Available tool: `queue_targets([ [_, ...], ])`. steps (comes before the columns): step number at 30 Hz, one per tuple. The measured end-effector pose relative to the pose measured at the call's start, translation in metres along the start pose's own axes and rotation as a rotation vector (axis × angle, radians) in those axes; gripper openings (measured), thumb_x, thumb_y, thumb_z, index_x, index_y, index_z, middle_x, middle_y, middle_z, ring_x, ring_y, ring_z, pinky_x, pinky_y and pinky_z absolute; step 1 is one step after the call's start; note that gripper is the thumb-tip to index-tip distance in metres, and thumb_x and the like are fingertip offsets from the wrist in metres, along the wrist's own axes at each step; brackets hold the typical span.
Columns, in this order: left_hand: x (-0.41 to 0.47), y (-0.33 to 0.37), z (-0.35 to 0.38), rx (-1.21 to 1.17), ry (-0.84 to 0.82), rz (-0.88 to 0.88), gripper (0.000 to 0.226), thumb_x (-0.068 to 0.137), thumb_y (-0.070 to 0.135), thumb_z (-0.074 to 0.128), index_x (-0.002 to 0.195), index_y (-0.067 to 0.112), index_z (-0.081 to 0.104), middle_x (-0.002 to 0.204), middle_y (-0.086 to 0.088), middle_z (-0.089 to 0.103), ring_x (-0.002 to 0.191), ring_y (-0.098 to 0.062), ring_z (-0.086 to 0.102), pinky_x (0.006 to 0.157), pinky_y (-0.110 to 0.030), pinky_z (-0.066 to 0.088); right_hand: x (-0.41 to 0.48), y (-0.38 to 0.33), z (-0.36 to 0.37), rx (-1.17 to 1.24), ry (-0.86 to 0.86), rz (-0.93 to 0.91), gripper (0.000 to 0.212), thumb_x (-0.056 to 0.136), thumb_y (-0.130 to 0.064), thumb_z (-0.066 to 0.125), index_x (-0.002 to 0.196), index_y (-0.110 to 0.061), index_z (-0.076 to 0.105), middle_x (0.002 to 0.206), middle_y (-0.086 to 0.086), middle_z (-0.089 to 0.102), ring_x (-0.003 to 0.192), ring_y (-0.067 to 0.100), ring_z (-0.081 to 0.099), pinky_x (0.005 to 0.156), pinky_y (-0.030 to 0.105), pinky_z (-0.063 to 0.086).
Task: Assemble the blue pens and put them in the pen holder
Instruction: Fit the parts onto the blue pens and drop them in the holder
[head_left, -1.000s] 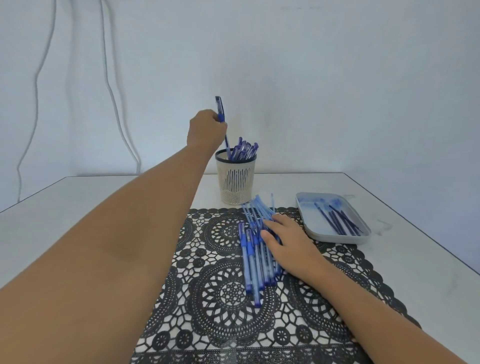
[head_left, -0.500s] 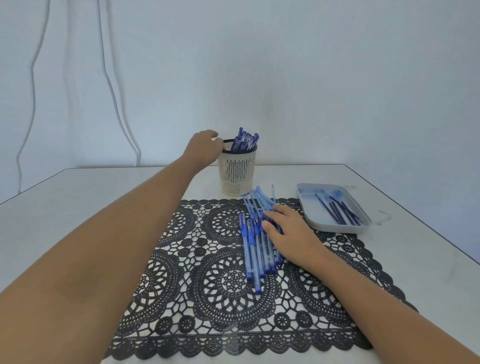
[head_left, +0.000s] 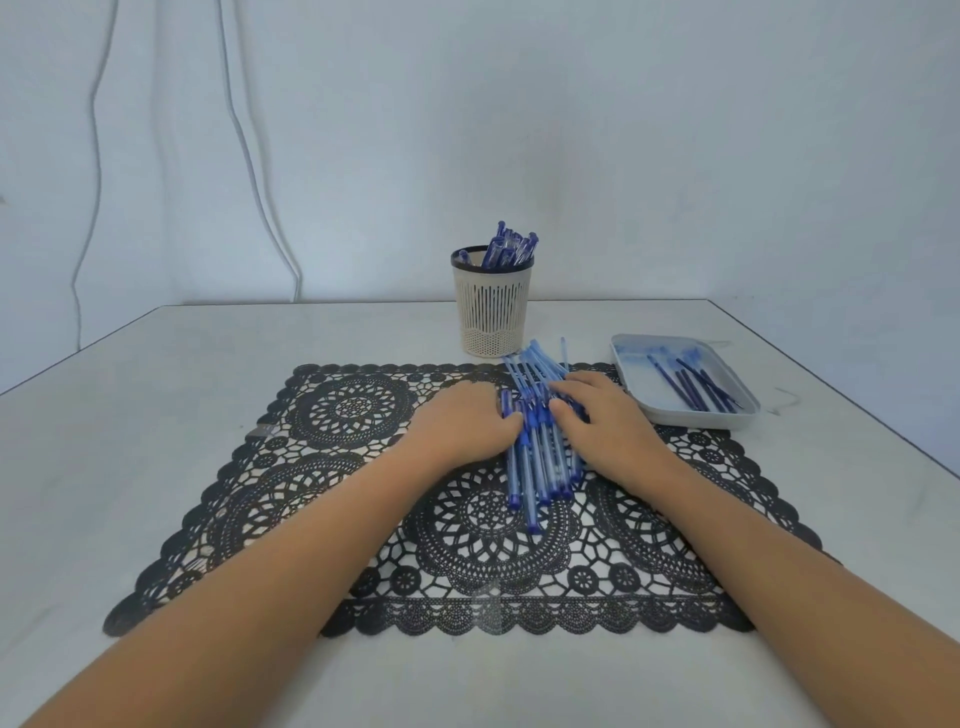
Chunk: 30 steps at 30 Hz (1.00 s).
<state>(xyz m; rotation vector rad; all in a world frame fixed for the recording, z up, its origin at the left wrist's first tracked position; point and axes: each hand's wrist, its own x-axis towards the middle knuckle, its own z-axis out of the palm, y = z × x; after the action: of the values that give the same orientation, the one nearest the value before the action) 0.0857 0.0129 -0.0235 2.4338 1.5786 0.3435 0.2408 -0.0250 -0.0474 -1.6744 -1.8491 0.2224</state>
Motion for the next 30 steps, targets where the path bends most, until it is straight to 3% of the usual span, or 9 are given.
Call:
queue_targets([
  [2,-0.003,0.000,-0.002,0.025,-0.006,-0.007,0.028,0.090,0.038,0.045,0.074,0.015,0.048,0.078,-0.001,0.055,0.073,-0.018,0.052,0.066,-0.029,0.043,0.000,0.000,0.000,0.002,0.004,0.000,0.039,0.097,-0.026,0.042,0.133,-0.014,0.049,0.139,0.002,0.042,0.128,0.013,0.036,0.098,0.015,0.020],
  [6,-0.004,-0.006,-0.007,-0.008,-0.041,-0.027,0.026,0.087,0.034,0.050,0.083,0.009,0.056,0.075,-0.003,0.055,0.069,-0.019,0.050,0.067,-0.033,0.045,0.001,0.000,0.001,0.008,0.010,0.003,0.038,0.097,-0.026,0.042,0.132,-0.015,0.050,0.138,0.002,0.042,0.126,0.013,0.036,0.098,0.016,0.021],
  [9,-0.005,-0.007,-0.008,0.025,-0.027,-0.029,0.027,0.084,0.034,0.052,0.068,0.012,0.050,0.060,0.001,0.046,0.057,-0.017,0.043,0.060,-0.031,0.043,0.001,0.000,0.001,0.013,0.021,-0.003,0.037,0.097,-0.025,0.043,0.131,-0.015,0.051,0.136,0.002,0.043,0.126,0.013,0.037,0.092,0.012,0.019],
  [13,-0.011,-0.003,-0.010,0.127,-0.013,-0.016,0.028,0.083,0.040,0.054,0.073,0.014,0.054,0.070,0.002,0.055,0.067,-0.017,0.055,0.067,-0.032,0.051,0.001,0.001,0.001,0.013,0.027,-0.011,0.036,0.097,-0.025,0.043,0.131,-0.015,0.051,0.135,0.002,0.044,0.125,0.013,0.037,0.094,0.014,0.020],
  [18,-0.015,-0.006,-0.011,0.146,-0.007,-0.044,0.032,0.082,0.031,0.055,0.059,0.016,0.040,0.057,0.004,0.039,0.052,-0.013,0.037,0.056,-0.026,0.038,0.001,0.000,0.001,0.012,0.036,-0.020,0.036,0.097,-0.025,0.043,0.130,-0.016,0.052,0.135,0.002,0.044,0.125,0.013,0.037,0.099,0.018,0.023],
  [21,-0.018,-0.014,-0.016,0.091,0.086,-0.055,0.020,0.085,0.031,0.053,0.078,0.012,0.054,0.071,-0.001,0.055,0.059,-0.016,0.047,0.058,-0.027,0.042,0.001,-0.001,0.000,-0.008,0.058,-0.050,0.036,0.096,-0.025,0.043,0.130,-0.016,0.052,0.135,0.002,0.044,0.126,0.014,0.036,0.104,0.022,0.023],
  [25,-0.026,-0.025,-0.022,-0.019,0.208,0.059,0.013,0.093,0.028,0.046,0.097,0.016,0.047,0.091,-0.003,0.061,0.073,-0.019,0.057,0.065,-0.033,0.049,0.000,-0.009,0.001,-0.094,0.144,-0.184,0.036,0.095,-0.024,0.047,0.129,-0.014,0.053,0.131,0.007,0.049,0.124,0.020,0.041,0.105,0.033,0.031],
  [30,-0.035,-0.041,-0.010,0.079,0.326,0.325,0.021,0.096,0.030,0.042,0.112,0.020,0.050,0.105,0.005,0.057,0.082,-0.009,0.051,0.065,-0.026,0.039,-0.004,-0.022,0.001,-0.293,0.127,-0.422,0.045,0.086,-0.034,0.042,0.119,-0.009,0.059,0.116,0.010,0.060,0.109,0.029,0.056,0.085,0.045,0.050],
])
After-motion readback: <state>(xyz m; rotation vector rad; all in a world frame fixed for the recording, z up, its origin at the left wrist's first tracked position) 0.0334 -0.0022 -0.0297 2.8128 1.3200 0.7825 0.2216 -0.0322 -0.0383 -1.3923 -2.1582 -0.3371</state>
